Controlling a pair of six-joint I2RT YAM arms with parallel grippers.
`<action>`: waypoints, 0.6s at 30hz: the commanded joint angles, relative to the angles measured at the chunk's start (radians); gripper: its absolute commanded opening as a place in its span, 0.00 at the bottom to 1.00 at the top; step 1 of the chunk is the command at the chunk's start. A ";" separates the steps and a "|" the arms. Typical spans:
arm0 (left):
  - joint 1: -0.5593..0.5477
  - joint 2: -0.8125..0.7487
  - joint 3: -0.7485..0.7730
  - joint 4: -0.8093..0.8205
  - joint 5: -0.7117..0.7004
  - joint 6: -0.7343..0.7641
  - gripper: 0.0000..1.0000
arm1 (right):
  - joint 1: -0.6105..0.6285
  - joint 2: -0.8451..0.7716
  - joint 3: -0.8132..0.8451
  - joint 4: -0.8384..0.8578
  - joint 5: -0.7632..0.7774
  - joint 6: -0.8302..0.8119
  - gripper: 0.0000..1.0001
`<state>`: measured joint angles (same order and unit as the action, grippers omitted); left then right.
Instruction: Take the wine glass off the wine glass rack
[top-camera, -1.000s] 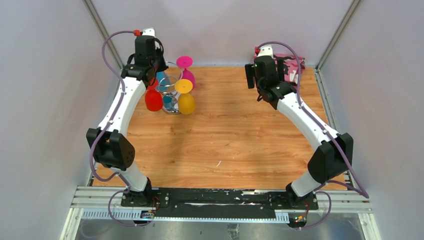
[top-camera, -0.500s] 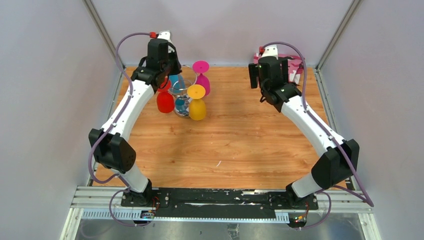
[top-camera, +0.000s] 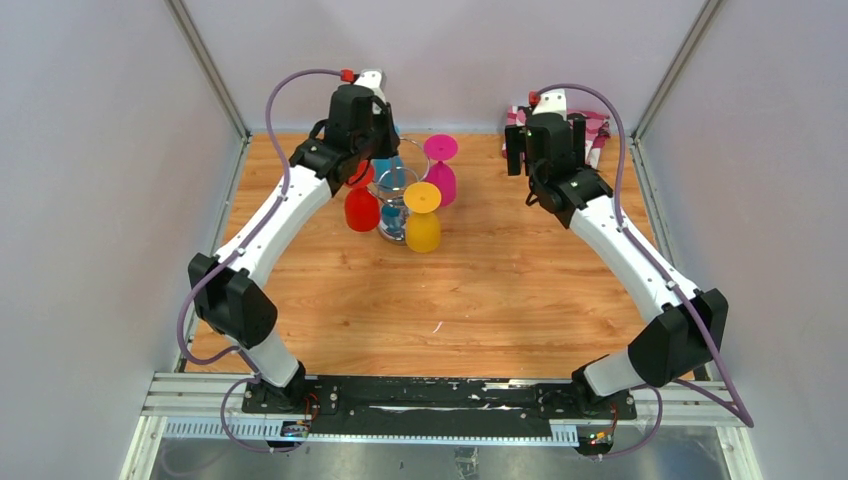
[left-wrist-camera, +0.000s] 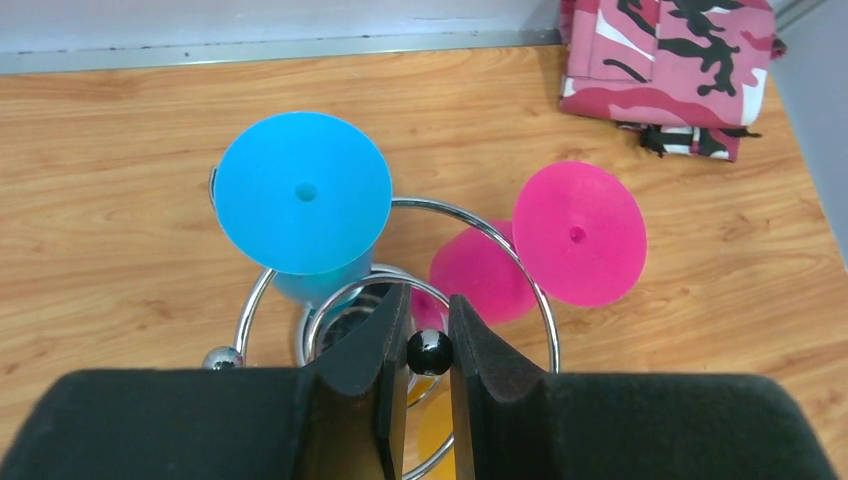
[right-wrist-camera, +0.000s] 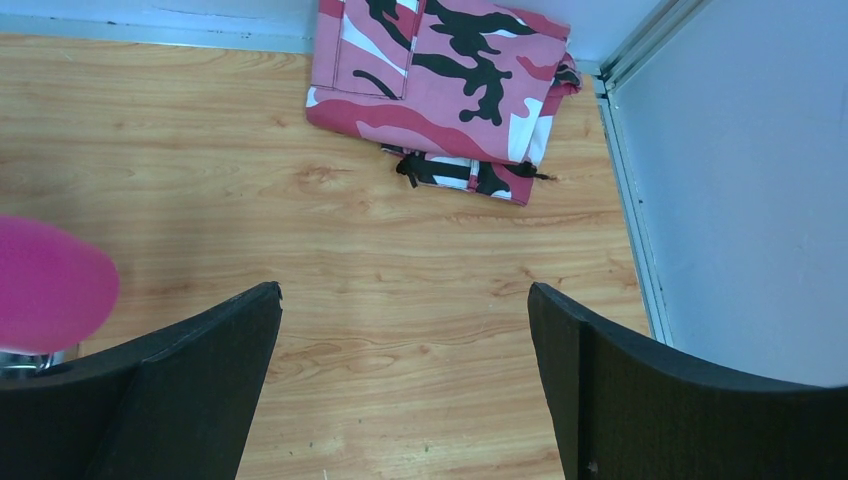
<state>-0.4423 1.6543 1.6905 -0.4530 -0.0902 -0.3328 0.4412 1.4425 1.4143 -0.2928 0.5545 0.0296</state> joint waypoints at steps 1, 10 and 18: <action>-0.052 -0.002 0.039 0.079 0.028 -0.030 0.00 | -0.018 -0.031 -0.014 -0.008 0.032 0.016 0.99; -0.157 -0.016 -0.007 0.078 0.004 -0.038 0.00 | -0.019 -0.045 -0.017 -0.008 0.026 0.027 0.99; -0.195 -0.058 -0.057 0.066 -0.023 -0.045 0.00 | -0.019 -0.055 -0.020 -0.008 0.020 0.030 0.99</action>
<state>-0.6186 1.6505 1.6642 -0.4099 -0.1181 -0.3481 0.4351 1.4158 1.4139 -0.2924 0.5552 0.0383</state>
